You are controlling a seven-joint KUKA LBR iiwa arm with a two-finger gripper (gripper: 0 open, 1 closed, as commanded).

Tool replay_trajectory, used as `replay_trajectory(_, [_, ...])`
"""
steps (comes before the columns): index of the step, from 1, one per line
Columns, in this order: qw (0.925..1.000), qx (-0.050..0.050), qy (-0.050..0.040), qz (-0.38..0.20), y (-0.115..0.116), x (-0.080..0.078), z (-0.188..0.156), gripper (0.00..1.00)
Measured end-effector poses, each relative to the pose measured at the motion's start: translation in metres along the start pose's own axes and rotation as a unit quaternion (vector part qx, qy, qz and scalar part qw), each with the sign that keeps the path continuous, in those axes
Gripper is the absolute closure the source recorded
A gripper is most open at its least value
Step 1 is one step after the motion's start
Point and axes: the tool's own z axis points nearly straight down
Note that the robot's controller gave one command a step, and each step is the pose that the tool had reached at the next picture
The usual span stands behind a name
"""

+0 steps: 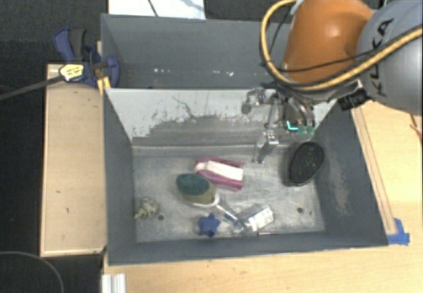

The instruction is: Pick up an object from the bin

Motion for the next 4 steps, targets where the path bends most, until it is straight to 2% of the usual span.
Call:
replay_trajectory(1, [0.9995,0.000,0.0009,0.033,0.029,0.015,0.162,0.00])
replay_trajectory(2, [1.0000,0.000,-0.0057,-0.006,0.063,0.008,0.172,0.00])
replay_trajectory(3, [0.9992,0.000,-0.0036,0.039,0.063,0.016,0.172,0.00])
replay_trajectory(4, [0.9992,-0.001,-0.0031,0.039,0.064,0.017,0.172,1.00])
